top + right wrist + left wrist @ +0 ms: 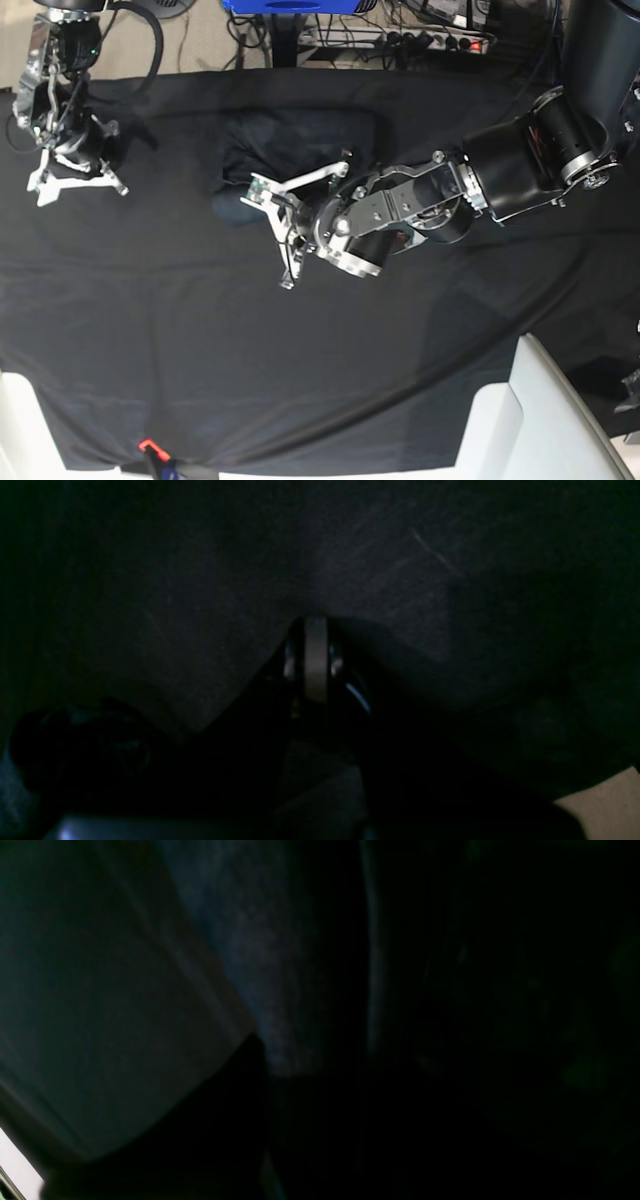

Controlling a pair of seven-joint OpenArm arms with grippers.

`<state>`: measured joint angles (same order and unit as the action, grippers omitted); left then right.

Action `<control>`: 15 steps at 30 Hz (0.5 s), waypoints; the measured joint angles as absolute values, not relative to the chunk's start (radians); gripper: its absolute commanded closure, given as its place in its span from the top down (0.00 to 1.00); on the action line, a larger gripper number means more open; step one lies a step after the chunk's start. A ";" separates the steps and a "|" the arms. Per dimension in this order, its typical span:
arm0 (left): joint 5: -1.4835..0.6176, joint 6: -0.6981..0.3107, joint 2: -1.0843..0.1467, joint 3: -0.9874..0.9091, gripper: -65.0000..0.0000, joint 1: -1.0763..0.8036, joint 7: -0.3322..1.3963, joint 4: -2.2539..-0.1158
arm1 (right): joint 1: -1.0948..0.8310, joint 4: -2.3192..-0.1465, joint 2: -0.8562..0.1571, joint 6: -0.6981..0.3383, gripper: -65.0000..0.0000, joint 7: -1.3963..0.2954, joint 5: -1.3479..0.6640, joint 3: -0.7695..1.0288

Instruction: Fold the T-shirt properly

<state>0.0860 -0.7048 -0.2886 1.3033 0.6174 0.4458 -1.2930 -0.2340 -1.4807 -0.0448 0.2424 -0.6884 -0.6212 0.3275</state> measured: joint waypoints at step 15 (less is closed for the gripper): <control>0.081 -0.705 -0.289 1.303 0.67 0.624 0.532 -1.292 | -0.234 -1.481 -0.044 0.242 0.00 -0.688 -0.622 0.327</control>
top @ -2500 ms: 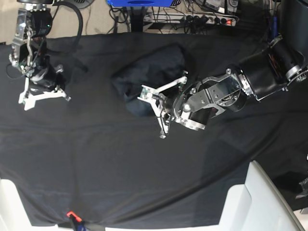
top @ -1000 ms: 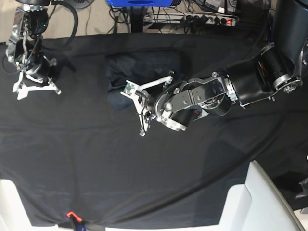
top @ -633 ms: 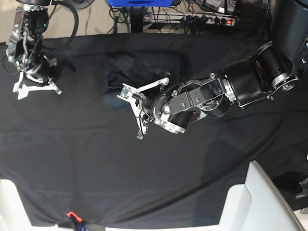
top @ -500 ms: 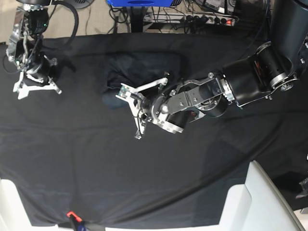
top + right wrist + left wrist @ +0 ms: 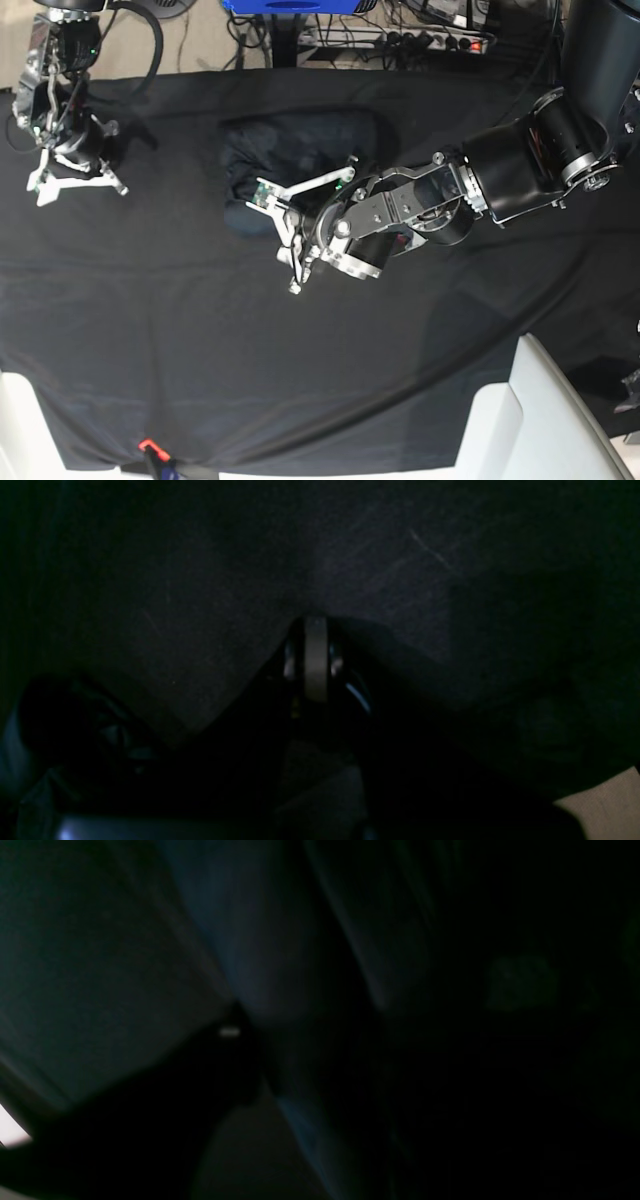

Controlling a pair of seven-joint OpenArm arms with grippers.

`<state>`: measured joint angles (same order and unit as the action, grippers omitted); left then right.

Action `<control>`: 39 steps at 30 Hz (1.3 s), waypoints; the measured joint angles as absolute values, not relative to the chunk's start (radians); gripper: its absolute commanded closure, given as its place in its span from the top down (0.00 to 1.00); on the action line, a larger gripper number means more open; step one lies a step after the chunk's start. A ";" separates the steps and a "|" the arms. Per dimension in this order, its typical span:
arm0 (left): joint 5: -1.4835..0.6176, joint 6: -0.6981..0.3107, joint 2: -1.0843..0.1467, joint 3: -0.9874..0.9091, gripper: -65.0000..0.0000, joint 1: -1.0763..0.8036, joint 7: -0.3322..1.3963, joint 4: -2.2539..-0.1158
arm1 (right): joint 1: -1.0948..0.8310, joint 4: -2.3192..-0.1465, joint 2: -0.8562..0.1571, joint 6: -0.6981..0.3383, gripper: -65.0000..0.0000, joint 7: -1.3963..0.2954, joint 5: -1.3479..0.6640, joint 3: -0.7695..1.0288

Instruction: Fold the T-shirt properly

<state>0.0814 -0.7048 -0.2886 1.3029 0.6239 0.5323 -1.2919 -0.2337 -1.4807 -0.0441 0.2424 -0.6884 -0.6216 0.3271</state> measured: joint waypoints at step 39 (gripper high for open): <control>0.089 -0.706 -0.185 1.121 0.87 0.706 0.434 -1.030 | -0.239 -1.481 -0.044 0.238 0.00 -0.696 -0.621 0.321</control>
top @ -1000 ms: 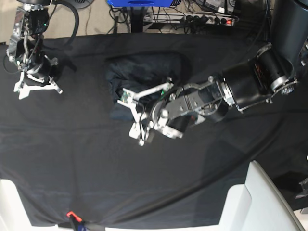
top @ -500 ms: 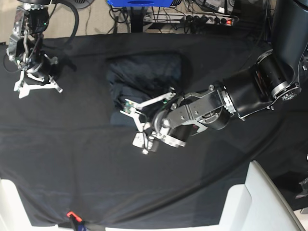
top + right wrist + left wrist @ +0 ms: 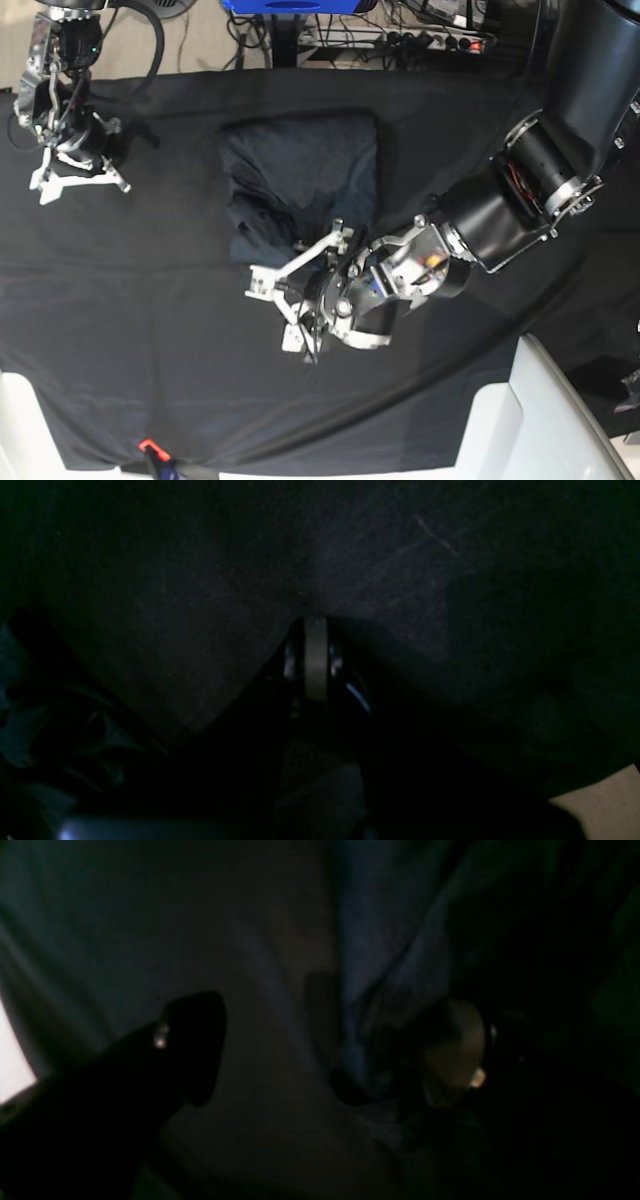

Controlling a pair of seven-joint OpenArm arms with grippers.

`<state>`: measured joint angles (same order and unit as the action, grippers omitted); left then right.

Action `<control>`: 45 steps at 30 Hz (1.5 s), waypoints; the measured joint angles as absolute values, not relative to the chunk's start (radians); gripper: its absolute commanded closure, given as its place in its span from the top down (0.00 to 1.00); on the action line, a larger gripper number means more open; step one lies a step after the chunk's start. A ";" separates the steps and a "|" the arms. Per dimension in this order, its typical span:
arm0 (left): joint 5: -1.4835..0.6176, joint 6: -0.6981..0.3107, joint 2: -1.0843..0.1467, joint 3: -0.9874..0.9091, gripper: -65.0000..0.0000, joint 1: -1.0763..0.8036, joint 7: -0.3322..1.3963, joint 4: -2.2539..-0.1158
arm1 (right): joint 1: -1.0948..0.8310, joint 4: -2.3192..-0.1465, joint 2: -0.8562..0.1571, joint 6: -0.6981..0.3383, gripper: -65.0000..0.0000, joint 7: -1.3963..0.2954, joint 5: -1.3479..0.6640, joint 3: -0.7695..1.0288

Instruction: Fold the T-shirt properly

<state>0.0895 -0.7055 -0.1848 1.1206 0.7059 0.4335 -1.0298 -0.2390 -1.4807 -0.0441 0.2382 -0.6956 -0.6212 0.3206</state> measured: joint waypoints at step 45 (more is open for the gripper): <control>0.108 -0.705 -0.406 0.406 0.00 -0.145 0.562 -1.765 | -0.315 -1.813 -0.128 0.236 0.00 -0.896 -0.615 -0.302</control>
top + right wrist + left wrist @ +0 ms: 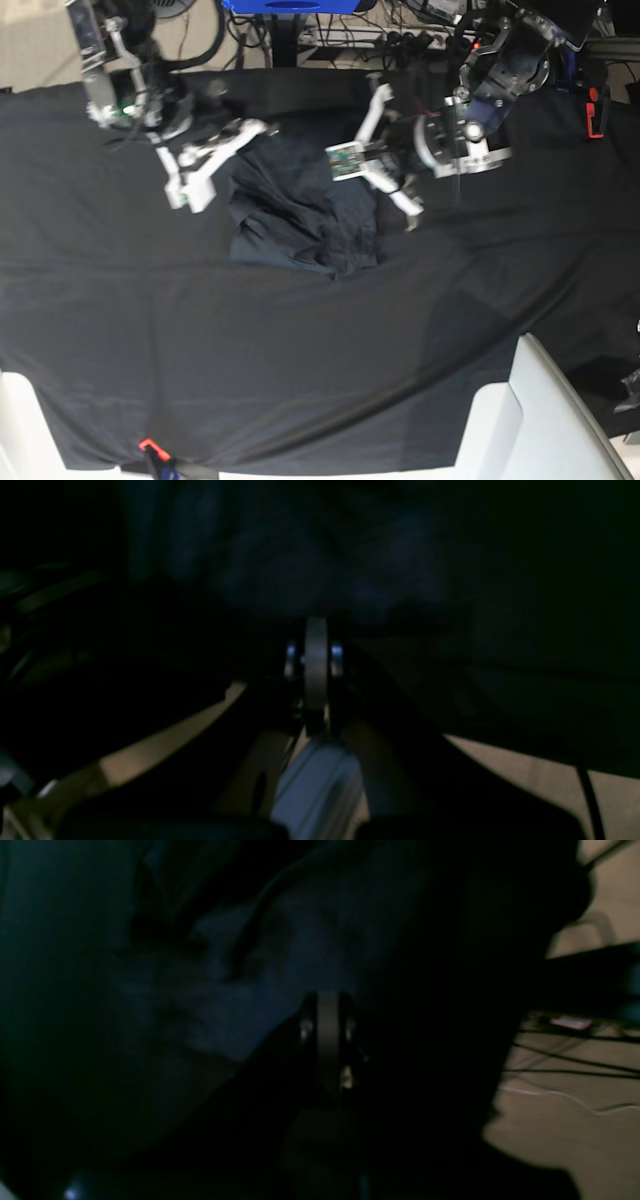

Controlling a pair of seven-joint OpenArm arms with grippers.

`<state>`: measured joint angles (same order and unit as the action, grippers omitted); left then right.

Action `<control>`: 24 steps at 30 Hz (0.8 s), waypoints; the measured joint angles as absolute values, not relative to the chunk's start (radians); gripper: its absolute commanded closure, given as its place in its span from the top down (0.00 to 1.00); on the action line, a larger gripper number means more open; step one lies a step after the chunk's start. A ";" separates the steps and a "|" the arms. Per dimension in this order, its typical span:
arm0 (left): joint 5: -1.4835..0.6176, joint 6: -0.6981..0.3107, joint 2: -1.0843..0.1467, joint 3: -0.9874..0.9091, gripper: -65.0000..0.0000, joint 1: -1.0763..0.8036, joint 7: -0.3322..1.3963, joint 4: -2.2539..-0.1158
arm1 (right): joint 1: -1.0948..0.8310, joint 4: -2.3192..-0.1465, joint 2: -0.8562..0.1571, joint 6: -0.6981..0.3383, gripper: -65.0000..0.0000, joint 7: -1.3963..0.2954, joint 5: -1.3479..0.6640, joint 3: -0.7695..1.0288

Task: Fold the T-shirt properly
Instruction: 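Lower both grippers onto the bundle's collar edge and press it flat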

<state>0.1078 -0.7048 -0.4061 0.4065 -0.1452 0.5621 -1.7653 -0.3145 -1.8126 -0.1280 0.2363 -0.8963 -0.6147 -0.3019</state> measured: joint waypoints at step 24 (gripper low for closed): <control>0.104 -0.704 -0.402 0.406 0.00 -0.182 0.549 -1.610 | -0.289 -1.636 -0.146 0.243 0.00 -0.755 -0.609 -0.427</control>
<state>0.1040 -0.7036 -0.4019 0.4065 -0.1818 0.5488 -1.6104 -0.2886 -1.6363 -0.1455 0.2432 -0.7547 -0.6094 -0.4274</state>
